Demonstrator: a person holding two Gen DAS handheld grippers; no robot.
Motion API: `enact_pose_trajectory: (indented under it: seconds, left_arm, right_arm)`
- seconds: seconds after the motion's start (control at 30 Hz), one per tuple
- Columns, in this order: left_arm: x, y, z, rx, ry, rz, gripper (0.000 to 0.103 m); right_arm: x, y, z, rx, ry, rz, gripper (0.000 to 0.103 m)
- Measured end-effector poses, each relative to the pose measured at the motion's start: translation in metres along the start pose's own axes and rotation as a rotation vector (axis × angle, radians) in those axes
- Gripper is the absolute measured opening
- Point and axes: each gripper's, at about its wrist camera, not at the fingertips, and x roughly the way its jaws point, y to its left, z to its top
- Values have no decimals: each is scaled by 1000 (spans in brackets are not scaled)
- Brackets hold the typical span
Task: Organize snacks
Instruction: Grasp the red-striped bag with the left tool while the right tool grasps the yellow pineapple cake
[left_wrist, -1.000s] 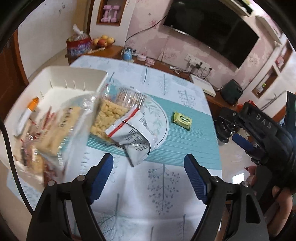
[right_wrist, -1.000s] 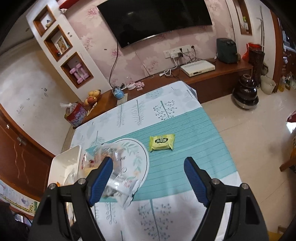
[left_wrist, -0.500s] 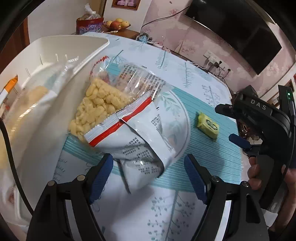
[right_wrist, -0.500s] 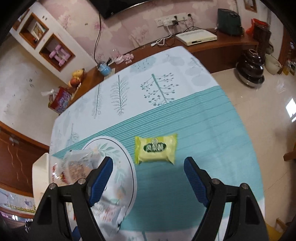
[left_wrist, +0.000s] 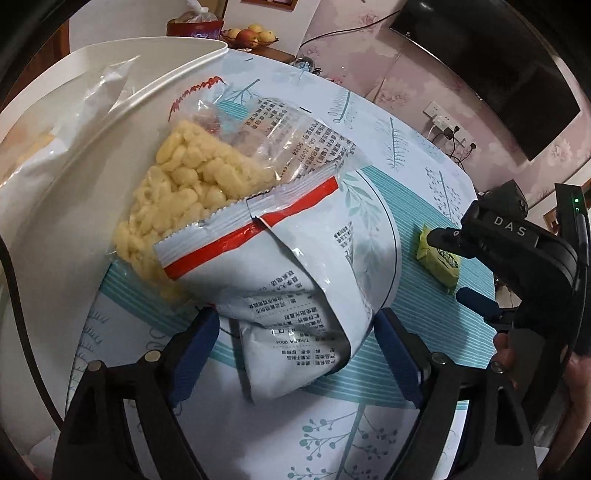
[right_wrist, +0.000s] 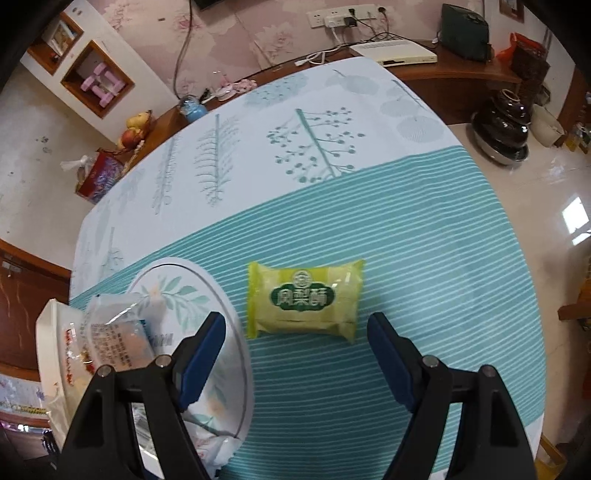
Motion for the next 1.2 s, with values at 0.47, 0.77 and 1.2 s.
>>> enact_pose_trajectory:
  seconds: [0.47, 0.77, 1.2]
  left_arm:
    - [12, -2, 6, 5, -30, -40, 86]
    - [9, 3, 7, 6, -14, -59, 77]
    - [-4, 12, -3, 31, 26, -36, 74]
  right_arm:
    - [6, 12, -3, -83, -41, -72, 80]
    - [10, 24, -9, -183, -99, -173, 73]
    - [9, 29, -15, -226, -134, -192, 64]
